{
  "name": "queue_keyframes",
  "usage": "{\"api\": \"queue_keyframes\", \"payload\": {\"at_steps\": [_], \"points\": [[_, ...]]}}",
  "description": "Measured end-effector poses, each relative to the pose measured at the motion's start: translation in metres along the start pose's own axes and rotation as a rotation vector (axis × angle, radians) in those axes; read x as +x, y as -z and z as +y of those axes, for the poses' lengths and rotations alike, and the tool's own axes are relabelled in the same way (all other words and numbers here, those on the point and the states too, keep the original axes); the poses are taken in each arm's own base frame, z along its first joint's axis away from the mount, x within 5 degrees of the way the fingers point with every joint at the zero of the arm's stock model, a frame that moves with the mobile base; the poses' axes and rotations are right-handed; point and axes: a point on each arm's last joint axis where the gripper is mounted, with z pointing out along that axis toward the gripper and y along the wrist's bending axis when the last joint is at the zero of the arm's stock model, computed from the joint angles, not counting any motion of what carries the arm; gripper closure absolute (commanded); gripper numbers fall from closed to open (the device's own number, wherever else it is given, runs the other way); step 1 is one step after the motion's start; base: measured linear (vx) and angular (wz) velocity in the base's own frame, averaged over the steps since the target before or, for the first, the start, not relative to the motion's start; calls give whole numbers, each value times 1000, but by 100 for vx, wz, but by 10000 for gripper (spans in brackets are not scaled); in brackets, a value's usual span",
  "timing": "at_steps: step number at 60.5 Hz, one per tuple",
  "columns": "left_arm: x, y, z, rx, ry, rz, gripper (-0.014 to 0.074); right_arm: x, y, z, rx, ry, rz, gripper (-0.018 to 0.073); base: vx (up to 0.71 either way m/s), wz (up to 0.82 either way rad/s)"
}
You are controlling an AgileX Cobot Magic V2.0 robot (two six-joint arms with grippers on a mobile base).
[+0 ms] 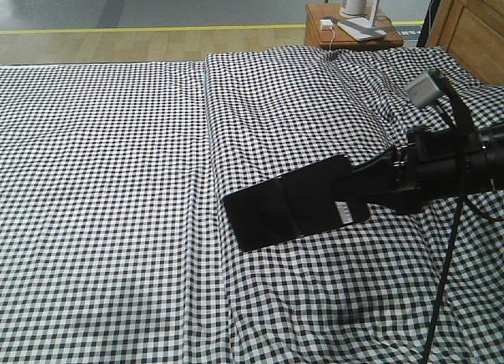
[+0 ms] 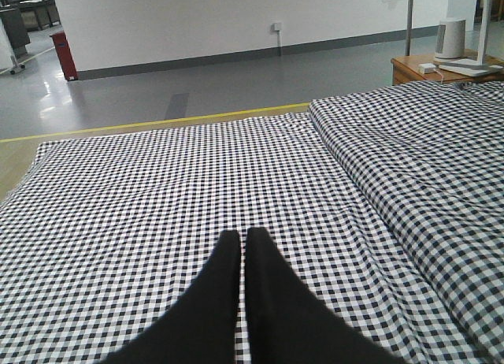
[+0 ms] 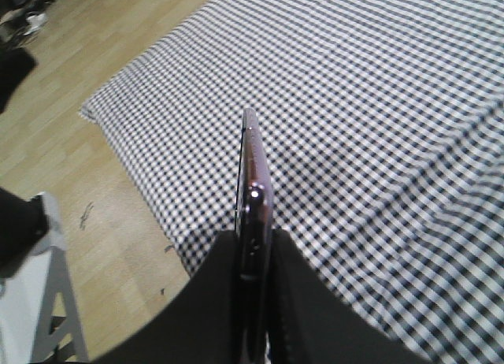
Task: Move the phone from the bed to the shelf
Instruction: 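Lift the phone off the bed with the right gripper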
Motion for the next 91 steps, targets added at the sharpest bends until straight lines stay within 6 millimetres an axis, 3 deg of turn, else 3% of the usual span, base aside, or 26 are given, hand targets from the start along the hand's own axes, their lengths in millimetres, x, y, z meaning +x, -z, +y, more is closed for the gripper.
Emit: {"api": "queue_keyframes", "payload": {"at_steps": [16,33,91], "points": [[0,0,0,0,0,0,595,-10,-8,45,-83,76,11,562,0,0],[0,0,0,0,0,0,595,-15,1,85,-121,175,-12,562,0,0],[0,0,0,0,0,0,595,-15,3,88,-121,182,-18,562,0,0]]}}
